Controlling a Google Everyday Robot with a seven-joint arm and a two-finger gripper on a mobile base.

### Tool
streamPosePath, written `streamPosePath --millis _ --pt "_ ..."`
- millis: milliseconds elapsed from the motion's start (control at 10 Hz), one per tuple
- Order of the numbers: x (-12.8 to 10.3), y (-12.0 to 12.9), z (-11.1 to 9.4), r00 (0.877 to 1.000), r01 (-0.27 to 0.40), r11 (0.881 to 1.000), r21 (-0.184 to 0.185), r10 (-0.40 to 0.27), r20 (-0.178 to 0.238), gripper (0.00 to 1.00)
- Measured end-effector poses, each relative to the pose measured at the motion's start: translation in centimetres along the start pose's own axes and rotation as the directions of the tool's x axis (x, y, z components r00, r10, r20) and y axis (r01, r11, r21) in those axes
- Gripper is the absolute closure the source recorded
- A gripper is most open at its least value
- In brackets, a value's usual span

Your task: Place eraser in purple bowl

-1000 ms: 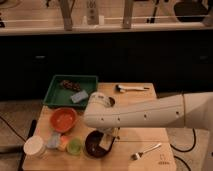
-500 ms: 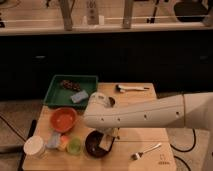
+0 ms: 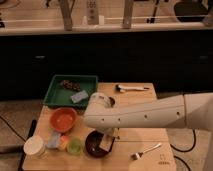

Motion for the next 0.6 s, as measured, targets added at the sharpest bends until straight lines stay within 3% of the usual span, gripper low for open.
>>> streamPosePath --millis 600 --pt "-0.15 -0.18 -0.01 1.000 0.029 0.999 0.012 -0.029 0.006 0.89"
